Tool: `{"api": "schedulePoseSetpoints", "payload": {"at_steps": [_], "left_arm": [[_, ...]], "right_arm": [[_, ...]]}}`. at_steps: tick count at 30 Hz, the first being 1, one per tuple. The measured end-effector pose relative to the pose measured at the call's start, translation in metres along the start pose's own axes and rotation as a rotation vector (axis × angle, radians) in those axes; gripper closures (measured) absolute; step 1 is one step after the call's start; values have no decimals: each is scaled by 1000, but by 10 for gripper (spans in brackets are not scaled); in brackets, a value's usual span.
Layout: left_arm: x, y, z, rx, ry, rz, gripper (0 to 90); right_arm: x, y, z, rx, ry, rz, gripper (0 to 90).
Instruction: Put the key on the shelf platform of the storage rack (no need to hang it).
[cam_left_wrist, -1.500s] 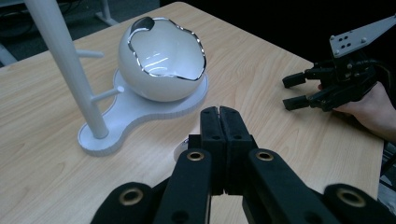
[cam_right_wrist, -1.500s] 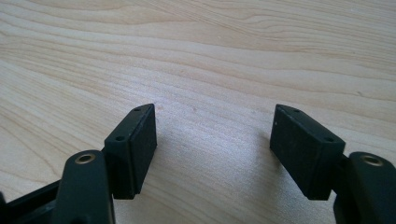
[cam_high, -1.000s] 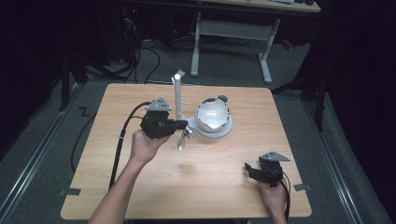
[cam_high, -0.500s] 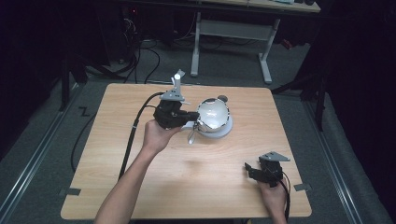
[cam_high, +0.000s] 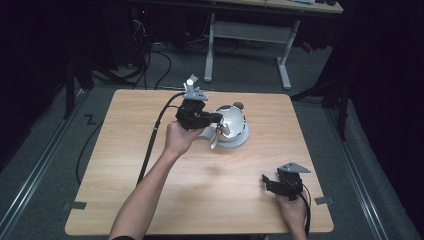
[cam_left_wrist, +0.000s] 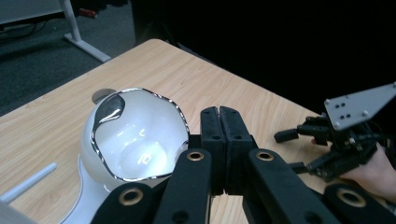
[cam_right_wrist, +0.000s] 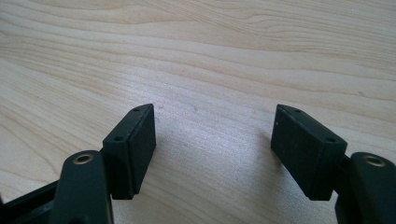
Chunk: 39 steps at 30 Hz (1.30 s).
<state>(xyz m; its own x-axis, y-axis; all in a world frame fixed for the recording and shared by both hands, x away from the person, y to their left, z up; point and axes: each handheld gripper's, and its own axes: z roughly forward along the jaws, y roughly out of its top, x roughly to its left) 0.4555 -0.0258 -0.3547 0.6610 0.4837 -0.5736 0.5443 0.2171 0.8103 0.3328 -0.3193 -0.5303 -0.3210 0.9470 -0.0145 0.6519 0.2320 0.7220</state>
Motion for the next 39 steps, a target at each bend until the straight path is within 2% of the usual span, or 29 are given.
{"api": "schedulePoseSetpoints", "payload": {"at_steps": [2,8,12,16,18,25,39], "left_arm": [[0,0,4,-9,-5,-11,900],[-3,2,20,-8,-7,3,900],[-2,3,27,-18,-5,-15,900],[2,3,34,-18,12,-14,900],[2,4,38,-24,23,0,900],[2,7,56,-45,20,5,900],[12,7,86,-60,90,-6,900]], "right_arm": [[0,0,0,0,0,0,313],[0,0,0,1,-1,2,313],[0,0,0,1,-1,1,313],[0,0,0,1,-2,2,313],[0,0,0,0,-2,0,313],[0,0,0,0,-5,5,317],[0,0,0,-1,-4,2,315]]}}
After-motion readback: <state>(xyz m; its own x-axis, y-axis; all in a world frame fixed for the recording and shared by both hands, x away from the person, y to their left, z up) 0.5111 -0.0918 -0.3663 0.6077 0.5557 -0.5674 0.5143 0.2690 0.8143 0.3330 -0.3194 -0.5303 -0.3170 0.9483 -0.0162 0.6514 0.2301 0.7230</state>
